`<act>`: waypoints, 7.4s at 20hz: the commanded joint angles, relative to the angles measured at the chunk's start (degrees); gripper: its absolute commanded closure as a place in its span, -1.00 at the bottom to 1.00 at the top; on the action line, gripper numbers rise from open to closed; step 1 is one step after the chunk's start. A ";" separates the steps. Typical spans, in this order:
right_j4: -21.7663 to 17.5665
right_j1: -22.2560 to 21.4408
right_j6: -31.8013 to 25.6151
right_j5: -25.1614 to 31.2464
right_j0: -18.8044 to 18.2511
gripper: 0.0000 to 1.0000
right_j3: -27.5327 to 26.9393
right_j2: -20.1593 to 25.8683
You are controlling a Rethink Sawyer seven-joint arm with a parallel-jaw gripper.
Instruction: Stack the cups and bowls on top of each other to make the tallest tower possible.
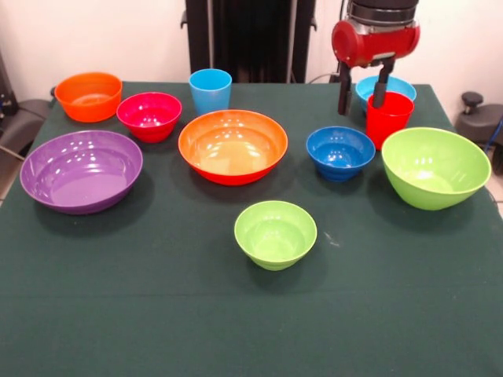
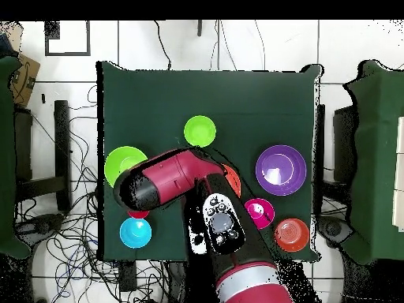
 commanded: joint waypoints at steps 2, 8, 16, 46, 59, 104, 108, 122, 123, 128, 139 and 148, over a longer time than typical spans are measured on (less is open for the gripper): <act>-2.95 5.26 1.22 -2.67 -0.31 -1.00 -3.40 -0.09; -3.13 6.83 2.28 -2.80 1.28 -1.00 -5.17 -0.54; -2.85 7.64 2.06 -4.04 1.90 -1.00 -5.45 0.37; -3.06 10.65 0.20 -5.05 4.81 -1.00 -7.20 -1.16; -3.38 9.51 -0.31 -4.43 4.93 -1.00 -4.65 -1.56; -7.23 9.10 -2.31 -1.95 7.06 -1.00 -6.06 -4.42; -8.80 9.60 -0.56 -2.97 8.78 -1.00 -6.96 -6.11; -9.38 9.49 -0.19 -4.46 9.42 -1.00 -6.61 -6.91; -9.34 9.59 -0.11 -4.65 9.50 -1.00 -6.67 -7.03; -9.00 9.34 0.34 -5.49 9.67 -1.00 -6.56 -7.11; -8.74 9.71 0.39 -6.10 9.51 -1.00 -6.34 -6.87; -8.06 10.34 -0.56 -7.70 8.16 -1.00 -5.43 -4.55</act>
